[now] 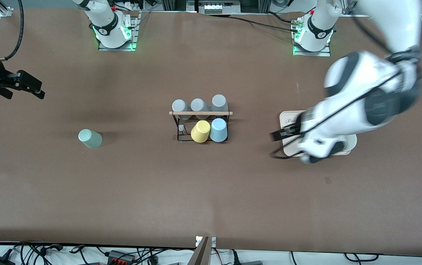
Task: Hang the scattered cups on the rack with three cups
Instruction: 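Withdraw the left gripper while the right gripper reaches the green cup, then close the right gripper on the pale green cup and lift it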
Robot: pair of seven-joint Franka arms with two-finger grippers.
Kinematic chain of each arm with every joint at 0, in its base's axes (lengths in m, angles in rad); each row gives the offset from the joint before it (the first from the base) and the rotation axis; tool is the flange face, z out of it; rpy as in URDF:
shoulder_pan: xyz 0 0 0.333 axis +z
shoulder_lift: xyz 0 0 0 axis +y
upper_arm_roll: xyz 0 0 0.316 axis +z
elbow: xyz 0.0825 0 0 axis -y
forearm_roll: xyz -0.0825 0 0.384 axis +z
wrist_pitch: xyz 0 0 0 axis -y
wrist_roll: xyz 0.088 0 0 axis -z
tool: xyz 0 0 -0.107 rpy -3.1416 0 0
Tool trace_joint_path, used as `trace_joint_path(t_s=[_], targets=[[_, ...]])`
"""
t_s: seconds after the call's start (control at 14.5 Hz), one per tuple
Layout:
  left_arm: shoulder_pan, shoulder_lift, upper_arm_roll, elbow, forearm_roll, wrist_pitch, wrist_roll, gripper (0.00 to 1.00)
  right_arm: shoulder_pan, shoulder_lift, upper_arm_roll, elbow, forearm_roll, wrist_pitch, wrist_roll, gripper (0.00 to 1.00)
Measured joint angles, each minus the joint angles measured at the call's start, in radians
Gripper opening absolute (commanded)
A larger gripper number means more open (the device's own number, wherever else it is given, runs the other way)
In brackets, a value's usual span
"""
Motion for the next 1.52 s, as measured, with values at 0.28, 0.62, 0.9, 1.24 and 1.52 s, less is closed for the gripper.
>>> trace_joint_path(t_s=[0.28, 0.62, 0.9, 1.24, 1.52], targets=[[0.063, -0.11, 0.0, -0.003, 0.052, -0.127, 0.114, 1.0, -0.035, 0.069, -0.002, -0.059, 0.0, 0.063, -0.013, 1.0], [0.062, -0.206, -0.013, -0.195, 0.11, -0.065, 0.146, 1.0, -0.057, 0.139, -0.002, -0.263, -0.001, 0.306, -0.022, 1.0], [0.083, -0.362, -0.013, -0.451, 0.126, 0.06, 0.246, 1.0, -0.057, 0.244, -0.002, -0.345, -0.003, 0.464, -0.05, 1.0], [0.119, -0.364, -0.002, -0.395, 0.13, 0.019, 0.3, 1.0, -0.05, 0.351, 0.001, -0.36, -0.003, 0.595, -0.104, 1.0], [0.142, -0.33, 0.003, -0.328, 0.199, -0.013, 0.319, 1.0, -0.045, 0.359, 0.004, -0.43, -0.004, 0.709, -0.119, 1.0]])
